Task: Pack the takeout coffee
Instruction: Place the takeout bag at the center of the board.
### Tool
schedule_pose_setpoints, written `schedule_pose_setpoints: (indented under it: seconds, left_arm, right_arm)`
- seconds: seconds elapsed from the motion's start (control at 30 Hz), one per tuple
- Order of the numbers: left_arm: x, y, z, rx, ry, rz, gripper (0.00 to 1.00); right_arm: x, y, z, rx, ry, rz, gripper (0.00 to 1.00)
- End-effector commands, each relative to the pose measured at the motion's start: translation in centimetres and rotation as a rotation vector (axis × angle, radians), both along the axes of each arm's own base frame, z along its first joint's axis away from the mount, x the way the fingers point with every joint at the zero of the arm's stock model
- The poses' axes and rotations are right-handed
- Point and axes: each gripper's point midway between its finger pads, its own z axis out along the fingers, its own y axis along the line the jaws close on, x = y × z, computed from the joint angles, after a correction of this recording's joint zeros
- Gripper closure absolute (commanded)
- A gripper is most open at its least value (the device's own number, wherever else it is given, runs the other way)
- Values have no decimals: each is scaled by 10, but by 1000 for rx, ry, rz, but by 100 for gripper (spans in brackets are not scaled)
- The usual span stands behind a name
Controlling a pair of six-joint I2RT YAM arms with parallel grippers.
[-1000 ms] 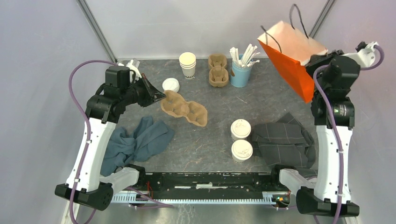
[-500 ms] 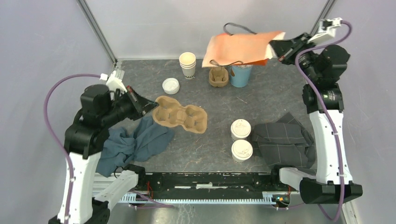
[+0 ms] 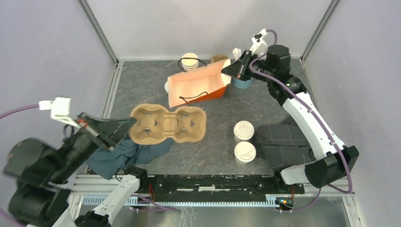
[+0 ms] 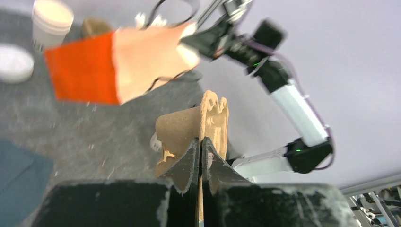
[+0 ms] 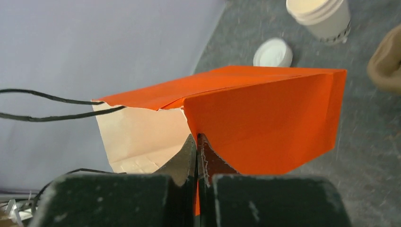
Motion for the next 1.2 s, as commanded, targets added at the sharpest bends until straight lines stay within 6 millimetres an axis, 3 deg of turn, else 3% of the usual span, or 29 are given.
schedule_pose_setpoints:
  seconds: [0.0,0.07,0.17,0.3,0.4,0.53,0.73,0.9,1.0,1.17]
  left_arm:
    - [-19,1,47,-19,-134,-33,98]
    - [-9,5,60,-38,-130,15,98]
    - [17,1,60,-64,-58,39,98]
    - [58,-11,40,-52,66,41,98]
    - [81,-16,21,-16,136,43,98]
    - [104,-16,9,1,180,87,98]
    - [129,-21,29,-60,144,103,98]
    - [137,-14,41,-56,111,154,98]
    - [140,-8,46,-44,100,190,98]
    - [153,-6,50,-29,88,219,98]
  right_arm:
    - [-8,22,-30,-27,98,91,100]
    - [-8,23,-58,-97,182,101,100]
    - [-9,22,-86,-221,238,107,100]
    - [-12,17,-120,-394,302,120,99]
    - [-9,11,-130,-532,303,94,95]
    - [-9,8,-131,-622,288,78,88]
    - [-7,4,-128,-696,257,43,66]
    - [-3,4,-129,-780,259,-3,51]
    - [1,5,-134,-827,256,-52,48]
    - [10,14,-138,-848,233,-74,50]
